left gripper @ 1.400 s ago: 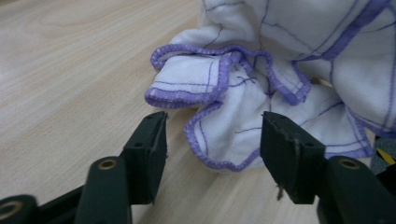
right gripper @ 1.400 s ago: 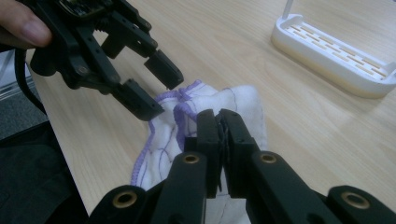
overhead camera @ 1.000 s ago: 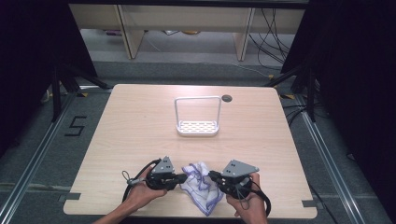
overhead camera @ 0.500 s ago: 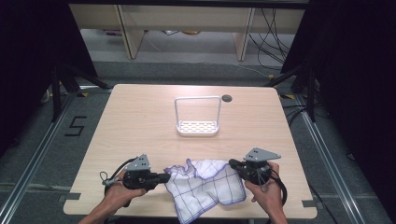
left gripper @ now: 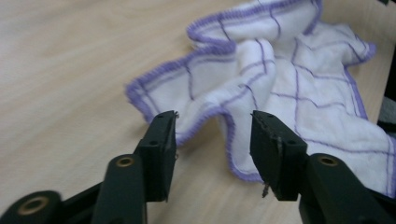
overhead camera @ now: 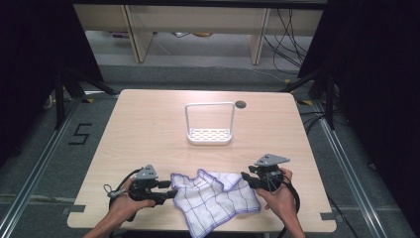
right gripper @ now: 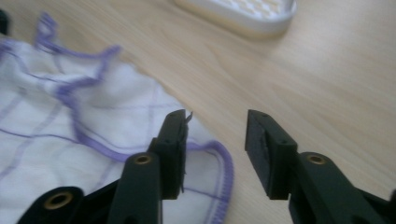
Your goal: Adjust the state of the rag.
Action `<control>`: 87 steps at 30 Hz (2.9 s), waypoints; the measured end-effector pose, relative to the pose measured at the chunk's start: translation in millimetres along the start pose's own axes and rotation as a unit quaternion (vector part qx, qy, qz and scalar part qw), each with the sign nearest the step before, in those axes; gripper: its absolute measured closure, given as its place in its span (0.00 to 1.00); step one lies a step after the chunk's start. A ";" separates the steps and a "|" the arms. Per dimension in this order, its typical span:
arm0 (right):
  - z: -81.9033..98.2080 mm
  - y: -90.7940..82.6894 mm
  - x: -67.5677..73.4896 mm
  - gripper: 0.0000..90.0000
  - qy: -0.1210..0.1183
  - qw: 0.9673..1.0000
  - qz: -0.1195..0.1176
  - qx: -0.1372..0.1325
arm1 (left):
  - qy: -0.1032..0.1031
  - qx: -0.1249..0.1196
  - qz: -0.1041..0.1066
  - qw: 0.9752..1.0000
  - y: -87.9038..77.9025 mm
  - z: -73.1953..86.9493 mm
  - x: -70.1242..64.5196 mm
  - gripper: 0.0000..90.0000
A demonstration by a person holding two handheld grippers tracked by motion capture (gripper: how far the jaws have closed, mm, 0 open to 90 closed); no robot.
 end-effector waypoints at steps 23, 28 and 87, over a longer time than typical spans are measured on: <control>-38.4 21.3 33.5 0.98 -0.089 0.995 -0.052 0.005 | 0.052 -0.019 -0.016 0.998 21.2 -44.1 19.4 0.95; -55.7 27.7 7.4 0.98 -0.076 0.997 -0.016 0.014 | 0.059 -0.022 -0.041 0.997 29.9 -61.1 27.2 0.95; 65.8 -15.4 32.4 0.73 -0.017 0.994 -0.008 0.112 | 0.156 0.064 0.025 0.985 43.5 23.3 -89.5 0.69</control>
Point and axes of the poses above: each handheld gripper's, and its own axes: y roughly forward along the jaws, z roughly out of its underside, x roughly to its left, the point moved 1 cm from there along y, roughly forward along the jaws
